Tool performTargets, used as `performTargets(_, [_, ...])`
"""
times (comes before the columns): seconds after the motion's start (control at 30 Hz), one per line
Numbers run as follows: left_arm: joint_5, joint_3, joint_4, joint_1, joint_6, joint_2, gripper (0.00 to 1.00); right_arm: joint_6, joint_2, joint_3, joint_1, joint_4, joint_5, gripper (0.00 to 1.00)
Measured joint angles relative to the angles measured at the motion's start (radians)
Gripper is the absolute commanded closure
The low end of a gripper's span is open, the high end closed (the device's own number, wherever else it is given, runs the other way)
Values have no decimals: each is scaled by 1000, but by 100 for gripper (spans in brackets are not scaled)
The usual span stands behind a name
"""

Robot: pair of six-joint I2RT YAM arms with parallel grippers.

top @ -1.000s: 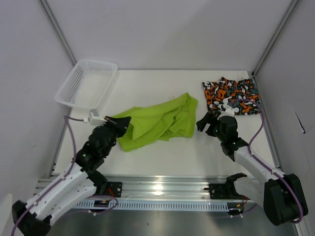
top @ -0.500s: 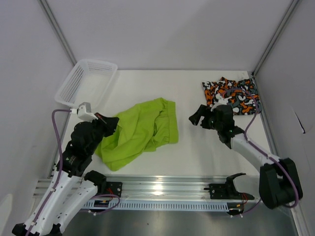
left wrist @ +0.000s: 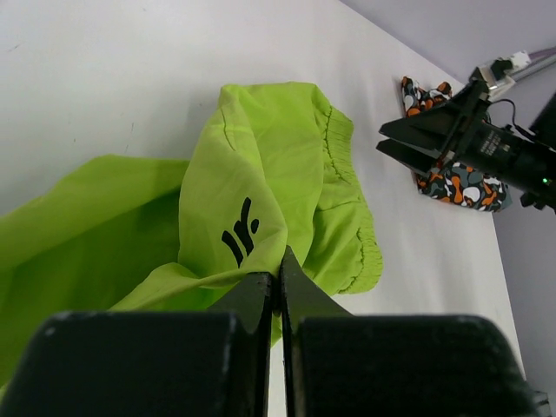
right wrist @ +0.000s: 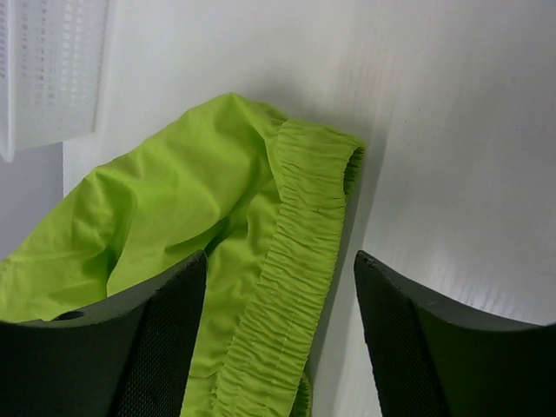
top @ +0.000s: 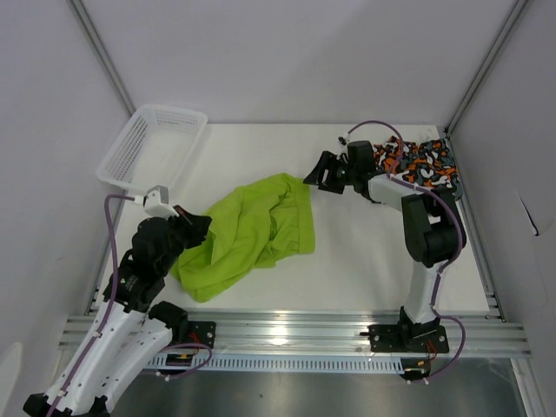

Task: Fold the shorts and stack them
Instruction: Flatten the shorts out

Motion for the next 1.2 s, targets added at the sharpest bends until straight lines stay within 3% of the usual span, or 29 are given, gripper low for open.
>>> performTargets(0.43, [-3, 0, -34, 0, 12, -19, 100, 51, 229, 210, 4, -29, -55, 29])
performTargets(0.83, [-2, 0, -43, 0, 12, -9, 100, 138, 369, 388, 20, -37, -159, 38])
performTargets(0.93, [-3, 0, -48, 0, 12, -9, 100, 168, 405, 429, 25, -37, -188, 46])
performTargets(1.03, [-3, 2, -56, 0, 12, -8, 100, 199, 454, 497, 27, -37, -220, 70])
performTargets(1.07, [-4, 2, -58, 0, 12, -8, 100, 207, 469, 520, 27, -37, -231, 86])
performTargets(1.1, [-4, 2, -59, 0, 12, -8, 100, 214, 479, 536, 27, -39, -237, 93])
performTargets(1.2, [-6, 9, -72, 0, 12, -7, 100, 246, 498, 562, 24, -19, -268, 100])
